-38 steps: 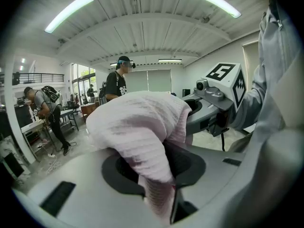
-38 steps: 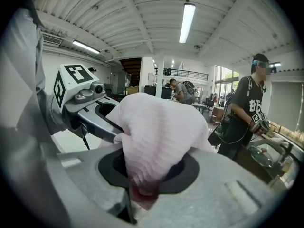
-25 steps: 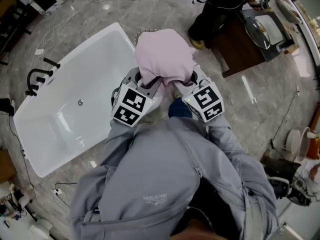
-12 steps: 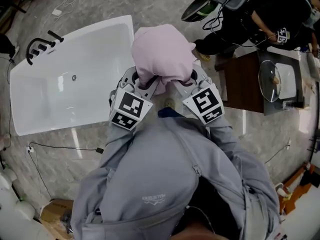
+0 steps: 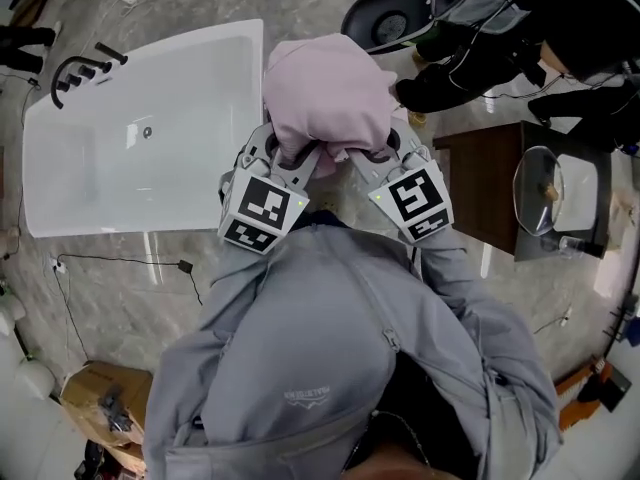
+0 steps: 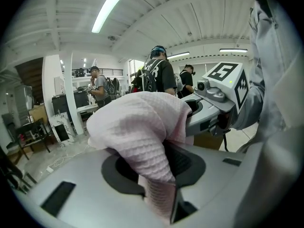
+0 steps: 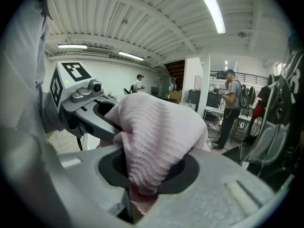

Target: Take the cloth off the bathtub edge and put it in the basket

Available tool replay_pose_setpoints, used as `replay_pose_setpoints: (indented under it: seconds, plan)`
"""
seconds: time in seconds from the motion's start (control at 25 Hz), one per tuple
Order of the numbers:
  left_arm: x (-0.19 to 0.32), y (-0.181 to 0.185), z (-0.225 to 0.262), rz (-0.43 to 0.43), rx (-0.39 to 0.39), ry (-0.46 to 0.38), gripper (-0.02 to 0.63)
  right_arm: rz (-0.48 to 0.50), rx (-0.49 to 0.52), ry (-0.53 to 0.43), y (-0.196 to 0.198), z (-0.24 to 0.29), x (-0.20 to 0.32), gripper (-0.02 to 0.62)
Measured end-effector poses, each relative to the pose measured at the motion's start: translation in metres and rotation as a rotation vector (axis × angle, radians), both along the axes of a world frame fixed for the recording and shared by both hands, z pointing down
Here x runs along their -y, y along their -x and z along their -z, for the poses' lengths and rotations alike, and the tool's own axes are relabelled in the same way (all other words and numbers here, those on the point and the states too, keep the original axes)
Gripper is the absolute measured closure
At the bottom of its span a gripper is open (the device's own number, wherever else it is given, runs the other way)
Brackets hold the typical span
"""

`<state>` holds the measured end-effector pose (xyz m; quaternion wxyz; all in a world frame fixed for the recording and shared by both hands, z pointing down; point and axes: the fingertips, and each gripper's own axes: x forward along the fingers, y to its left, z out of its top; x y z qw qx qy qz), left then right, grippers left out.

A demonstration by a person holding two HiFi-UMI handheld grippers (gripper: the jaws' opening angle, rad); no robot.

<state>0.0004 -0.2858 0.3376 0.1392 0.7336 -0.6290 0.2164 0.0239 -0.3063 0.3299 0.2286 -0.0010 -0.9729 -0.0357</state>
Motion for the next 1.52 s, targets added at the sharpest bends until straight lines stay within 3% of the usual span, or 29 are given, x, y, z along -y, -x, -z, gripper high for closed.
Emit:
replay_pose_setpoints:
  seconds: [0.92,1.24,1.52]
  plan:
    - [0.071,0.040,-0.039,-0.161,0.005,0.019,0.485,-0.184,-0.039,0.007,0.034,-0.039,0.069,0.495]
    - [0.086,0.049,-0.071,-0.150,-0.001,0.060,0.485,-0.155,-0.088,0.036,0.043,-0.072,0.085,0.495]
    - [0.100,0.058,-0.128,-0.111,-0.021,0.136,0.485,-0.116,-0.169,0.082,0.050,-0.130,0.100,0.495]
